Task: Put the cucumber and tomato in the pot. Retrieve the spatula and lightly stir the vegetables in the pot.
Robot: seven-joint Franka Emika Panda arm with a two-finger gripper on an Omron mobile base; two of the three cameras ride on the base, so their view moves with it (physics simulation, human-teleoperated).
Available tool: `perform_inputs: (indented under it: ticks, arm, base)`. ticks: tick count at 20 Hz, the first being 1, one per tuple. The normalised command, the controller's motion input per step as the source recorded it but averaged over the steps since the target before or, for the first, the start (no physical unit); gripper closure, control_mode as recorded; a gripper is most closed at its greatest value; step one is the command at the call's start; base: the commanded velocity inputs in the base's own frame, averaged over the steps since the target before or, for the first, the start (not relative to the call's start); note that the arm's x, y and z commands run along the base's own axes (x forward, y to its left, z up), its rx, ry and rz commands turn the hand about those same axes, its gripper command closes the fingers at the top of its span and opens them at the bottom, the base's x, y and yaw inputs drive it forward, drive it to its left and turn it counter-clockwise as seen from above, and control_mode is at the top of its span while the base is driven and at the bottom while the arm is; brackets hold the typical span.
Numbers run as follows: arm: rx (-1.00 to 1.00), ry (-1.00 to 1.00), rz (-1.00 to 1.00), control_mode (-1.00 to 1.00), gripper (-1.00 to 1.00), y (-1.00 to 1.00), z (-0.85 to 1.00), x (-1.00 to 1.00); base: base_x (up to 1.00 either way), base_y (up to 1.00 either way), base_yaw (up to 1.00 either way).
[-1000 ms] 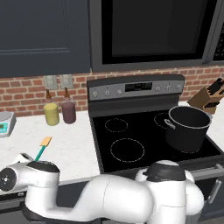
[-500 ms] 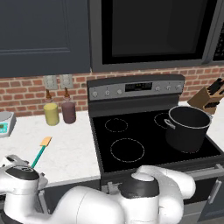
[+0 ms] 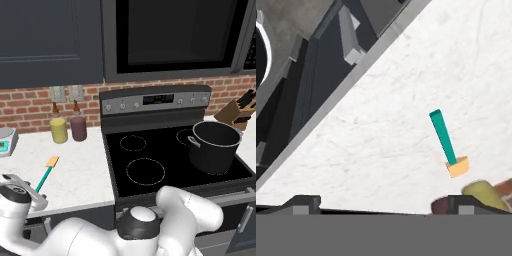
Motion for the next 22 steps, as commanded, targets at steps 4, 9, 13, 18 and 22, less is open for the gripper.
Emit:
perform_inputs:
  ticks: [4,9,13,18,22]
  arm:
    - [-0.04,0.07,0.0,-1.0,-1.0,0.0,-0.35,0.25]
    - [-0.05,0.04,0.0,-1.0,-1.0,0.0,-0.36,0.22]
    - [-0.05,0.04,0.0,-1.0,-1.0,0.0,-0.27,0.29]
    - [-0.03,0.01,0.0,-1.0,-1.0,0.0,-0.2,0.3]
    - [-0.03,0.0,0.0,-1.0,-1.0,0.0,-0.23,0.18]
  base:
    - [0.0,0.0,0.0]
    - [0.0,0.0,0.0]
    - [0.0,0.0,0.0]
    - [0.0,0.0,0.0]
    - [0.0,0.0,0.0]
